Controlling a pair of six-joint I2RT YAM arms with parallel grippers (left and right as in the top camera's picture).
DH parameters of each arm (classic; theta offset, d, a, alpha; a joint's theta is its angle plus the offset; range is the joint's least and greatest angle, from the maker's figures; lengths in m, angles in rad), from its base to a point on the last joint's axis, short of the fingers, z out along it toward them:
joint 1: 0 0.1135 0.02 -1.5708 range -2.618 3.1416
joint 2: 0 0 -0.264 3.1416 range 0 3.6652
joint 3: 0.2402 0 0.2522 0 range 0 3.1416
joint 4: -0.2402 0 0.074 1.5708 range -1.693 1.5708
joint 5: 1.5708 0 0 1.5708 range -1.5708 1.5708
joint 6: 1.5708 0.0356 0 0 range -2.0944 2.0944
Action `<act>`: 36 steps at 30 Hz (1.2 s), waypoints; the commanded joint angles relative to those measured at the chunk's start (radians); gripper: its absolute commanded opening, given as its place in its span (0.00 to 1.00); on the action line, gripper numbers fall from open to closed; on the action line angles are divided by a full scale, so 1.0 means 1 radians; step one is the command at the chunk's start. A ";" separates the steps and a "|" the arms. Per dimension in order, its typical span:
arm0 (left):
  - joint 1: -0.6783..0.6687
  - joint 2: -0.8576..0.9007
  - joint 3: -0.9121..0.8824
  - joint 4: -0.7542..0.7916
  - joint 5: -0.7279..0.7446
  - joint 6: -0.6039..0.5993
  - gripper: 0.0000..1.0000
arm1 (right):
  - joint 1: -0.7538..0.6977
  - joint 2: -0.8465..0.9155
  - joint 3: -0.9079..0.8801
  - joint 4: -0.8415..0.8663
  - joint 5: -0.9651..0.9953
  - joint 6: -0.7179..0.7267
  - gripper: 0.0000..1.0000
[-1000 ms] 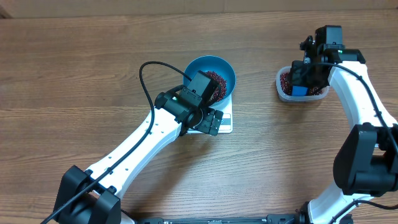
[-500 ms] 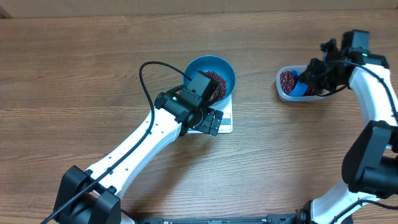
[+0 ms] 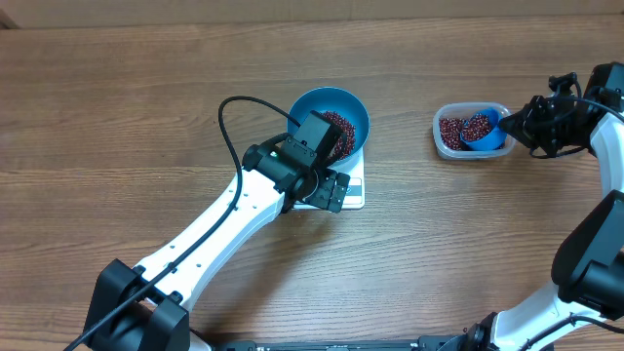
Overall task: Scoop item into bowl and weigh 150g on scale
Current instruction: 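Drag the blue scoop through the tub beans and lift it filled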
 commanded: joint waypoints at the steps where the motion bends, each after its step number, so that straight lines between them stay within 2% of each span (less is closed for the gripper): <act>1: 0.000 -0.004 0.004 -0.002 -0.009 0.023 0.99 | -0.008 -0.002 0.008 -0.017 -0.053 -0.008 0.04; 19: 0.000 -0.004 0.004 -0.002 -0.009 0.023 1.00 | -0.008 -0.002 0.278 -0.296 -0.096 -0.050 0.04; 31: 0.000 -0.004 0.004 -0.002 -0.009 0.022 1.00 | 0.002 -0.002 0.301 -0.306 -0.353 -0.088 0.04; 36: 0.000 -0.004 0.004 -0.002 -0.009 0.022 1.00 | 0.045 -0.002 0.301 -0.305 -0.387 -0.113 0.04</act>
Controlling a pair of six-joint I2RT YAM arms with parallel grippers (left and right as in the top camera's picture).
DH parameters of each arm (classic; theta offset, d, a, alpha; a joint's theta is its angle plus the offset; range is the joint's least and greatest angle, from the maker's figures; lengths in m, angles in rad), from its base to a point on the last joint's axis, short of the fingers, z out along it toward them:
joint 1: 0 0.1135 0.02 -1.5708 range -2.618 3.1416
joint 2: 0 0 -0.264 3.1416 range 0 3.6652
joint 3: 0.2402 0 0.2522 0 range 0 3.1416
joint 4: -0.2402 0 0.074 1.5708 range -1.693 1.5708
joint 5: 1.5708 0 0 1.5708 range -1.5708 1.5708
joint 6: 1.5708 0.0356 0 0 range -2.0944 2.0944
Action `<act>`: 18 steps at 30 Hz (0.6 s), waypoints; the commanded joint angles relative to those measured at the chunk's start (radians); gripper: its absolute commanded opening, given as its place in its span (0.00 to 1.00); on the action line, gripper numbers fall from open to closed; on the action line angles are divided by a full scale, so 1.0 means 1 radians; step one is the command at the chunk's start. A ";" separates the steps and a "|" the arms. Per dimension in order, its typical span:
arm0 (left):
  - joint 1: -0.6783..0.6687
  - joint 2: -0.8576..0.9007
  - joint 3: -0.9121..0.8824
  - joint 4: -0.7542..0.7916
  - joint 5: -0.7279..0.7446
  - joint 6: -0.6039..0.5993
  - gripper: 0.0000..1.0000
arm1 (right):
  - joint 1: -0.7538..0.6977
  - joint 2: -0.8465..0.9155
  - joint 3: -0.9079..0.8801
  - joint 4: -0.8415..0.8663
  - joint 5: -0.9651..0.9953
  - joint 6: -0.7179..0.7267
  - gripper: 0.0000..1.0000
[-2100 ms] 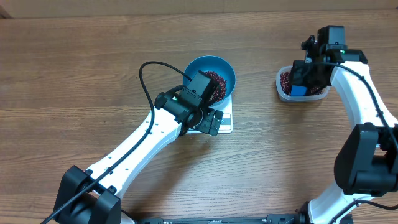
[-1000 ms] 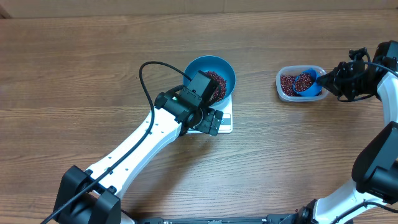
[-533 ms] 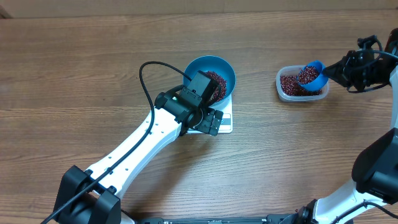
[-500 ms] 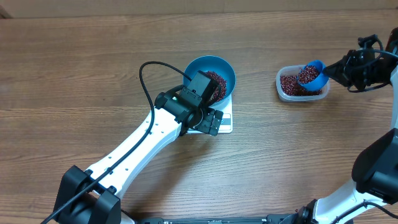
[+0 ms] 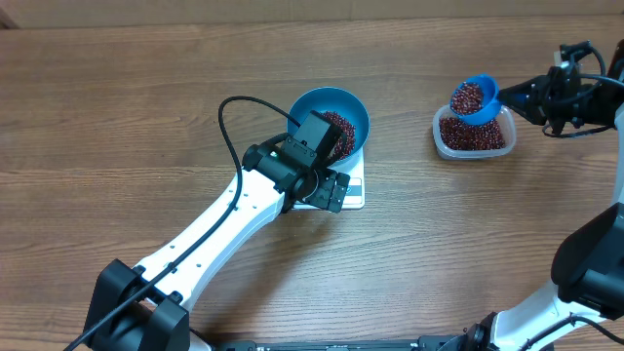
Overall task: Scoop item into bowl and weigh 150g on scale
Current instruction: 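Drag the blue scoop through the tub beans and lift it filled, then carry the filled scoop with the right gripper over the teal bowl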
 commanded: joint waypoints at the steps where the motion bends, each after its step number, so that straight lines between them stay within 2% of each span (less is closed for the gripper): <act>1: 0.000 -0.004 0.004 -0.002 -0.009 0.023 1.00 | 0.048 -0.003 0.033 0.007 -0.081 -0.029 0.04; 18: 0.000 -0.004 0.004 -0.002 -0.009 0.023 0.99 | 0.381 -0.003 0.037 0.171 -0.046 -0.029 0.04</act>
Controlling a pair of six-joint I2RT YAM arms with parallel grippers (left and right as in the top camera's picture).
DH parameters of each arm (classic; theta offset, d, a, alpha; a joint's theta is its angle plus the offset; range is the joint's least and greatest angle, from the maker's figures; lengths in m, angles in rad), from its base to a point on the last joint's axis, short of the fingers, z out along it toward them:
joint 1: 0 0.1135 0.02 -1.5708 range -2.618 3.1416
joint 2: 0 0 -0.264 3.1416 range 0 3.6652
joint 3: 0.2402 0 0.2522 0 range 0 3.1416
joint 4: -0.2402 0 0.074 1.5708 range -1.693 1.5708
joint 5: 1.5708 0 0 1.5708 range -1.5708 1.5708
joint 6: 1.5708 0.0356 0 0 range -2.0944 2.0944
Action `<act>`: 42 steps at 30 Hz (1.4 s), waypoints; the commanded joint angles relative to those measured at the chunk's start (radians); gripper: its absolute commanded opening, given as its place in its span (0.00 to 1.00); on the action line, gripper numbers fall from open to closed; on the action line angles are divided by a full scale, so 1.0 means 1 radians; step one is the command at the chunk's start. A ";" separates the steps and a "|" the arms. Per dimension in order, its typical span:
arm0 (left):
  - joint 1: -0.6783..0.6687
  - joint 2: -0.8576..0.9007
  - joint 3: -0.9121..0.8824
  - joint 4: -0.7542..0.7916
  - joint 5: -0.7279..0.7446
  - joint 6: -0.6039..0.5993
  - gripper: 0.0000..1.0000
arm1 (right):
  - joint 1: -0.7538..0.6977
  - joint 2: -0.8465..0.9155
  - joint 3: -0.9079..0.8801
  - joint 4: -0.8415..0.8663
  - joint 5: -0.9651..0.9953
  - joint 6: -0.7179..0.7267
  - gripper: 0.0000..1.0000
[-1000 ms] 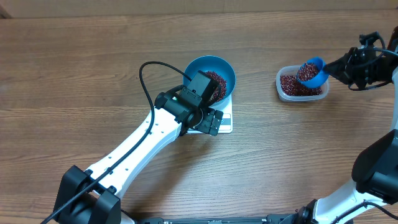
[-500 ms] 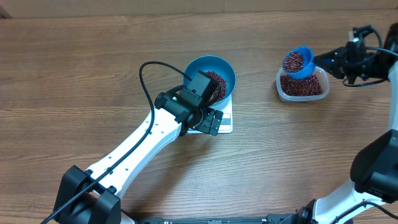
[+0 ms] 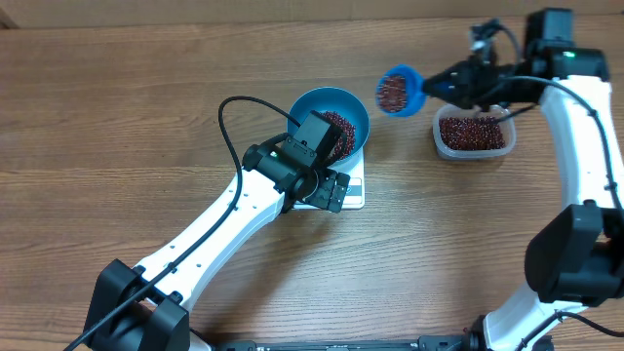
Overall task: Scoop item into bowl and weigh 150g on scale
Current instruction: 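Carry the filled scoop with the right gripper over the teal bowl, then tilt the scoop with the right gripper to pour beans into bowl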
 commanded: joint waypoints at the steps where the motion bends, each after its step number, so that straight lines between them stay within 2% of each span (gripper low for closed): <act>1: 0.000 -0.004 0.004 -0.002 -0.009 0.023 1.00 | 0.075 -0.003 0.039 0.032 0.030 -0.009 0.04; 7: 0.000 -0.004 0.004 -0.002 -0.009 0.023 1.00 | 0.184 -0.003 0.092 0.035 0.271 -0.011 0.04; 14: 0.000 -0.004 0.004 -0.002 -0.009 0.023 1.00 | 0.270 -0.003 0.179 0.035 0.327 -0.139 0.04; 23: 0.000 -0.004 0.004 -0.002 -0.009 0.023 1.00 | 0.393 -0.003 0.187 0.027 0.569 -0.312 0.04; 26: 0.000 -0.004 0.004 -0.002 -0.009 0.023 1.00 | 0.424 -0.003 0.186 0.028 0.632 -0.328 0.04; 42: 0.000 -0.004 0.004 -0.002 -0.009 0.023 1.00 | 0.431 -0.003 0.186 0.028 0.642 -0.309 0.04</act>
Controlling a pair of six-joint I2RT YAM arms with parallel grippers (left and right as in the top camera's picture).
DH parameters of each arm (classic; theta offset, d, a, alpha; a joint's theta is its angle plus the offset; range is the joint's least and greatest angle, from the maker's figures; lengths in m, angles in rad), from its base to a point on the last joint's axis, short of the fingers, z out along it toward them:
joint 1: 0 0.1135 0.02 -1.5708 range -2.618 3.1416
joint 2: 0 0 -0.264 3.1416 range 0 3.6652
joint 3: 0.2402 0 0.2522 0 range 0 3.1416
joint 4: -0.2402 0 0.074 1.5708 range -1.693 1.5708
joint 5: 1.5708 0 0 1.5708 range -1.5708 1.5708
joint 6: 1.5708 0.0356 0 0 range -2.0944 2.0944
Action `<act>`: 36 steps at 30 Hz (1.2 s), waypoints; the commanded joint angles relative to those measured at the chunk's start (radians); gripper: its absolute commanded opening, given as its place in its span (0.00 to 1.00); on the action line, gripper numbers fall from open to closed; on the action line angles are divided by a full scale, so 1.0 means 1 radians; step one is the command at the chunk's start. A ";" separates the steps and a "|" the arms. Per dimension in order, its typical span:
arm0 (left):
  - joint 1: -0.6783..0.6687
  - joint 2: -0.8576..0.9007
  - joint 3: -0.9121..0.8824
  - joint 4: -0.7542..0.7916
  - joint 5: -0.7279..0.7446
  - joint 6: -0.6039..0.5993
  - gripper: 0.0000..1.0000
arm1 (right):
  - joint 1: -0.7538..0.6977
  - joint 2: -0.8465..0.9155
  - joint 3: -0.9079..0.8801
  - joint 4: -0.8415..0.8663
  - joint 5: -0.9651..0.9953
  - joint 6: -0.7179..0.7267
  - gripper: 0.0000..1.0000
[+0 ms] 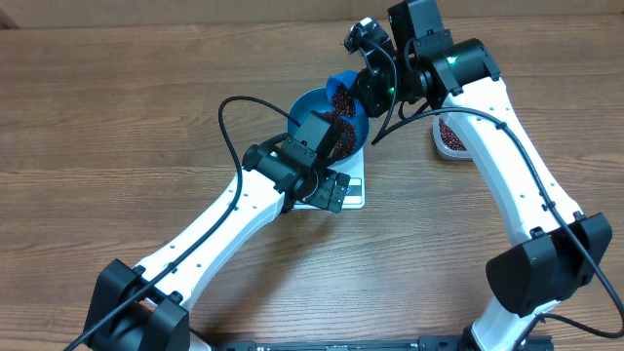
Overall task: Scoop item into bowl and weigh 150g on scale
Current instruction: 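Tilt the scoop with the right gripper to pour beans into bowl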
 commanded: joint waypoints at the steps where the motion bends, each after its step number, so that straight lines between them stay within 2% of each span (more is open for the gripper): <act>1: 0.000 -0.004 0.004 -0.002 -0.009 0.023 1.00 | -0.004 -0.003 0.031 0.008 0.004 -0.009 0.04; 17: 0.000 -0.004 0.004 -0.002 -0.009 0.023 0.99 | -0.004 -0.003 0.031 0.019 0.004 -0.010 0.04; 36: 0.000 -0.004 0.004 -0.002 -0.009 0.023 1.00 | -0.003 -0.007 0.061 0.086 -0.015 -0.074 0.04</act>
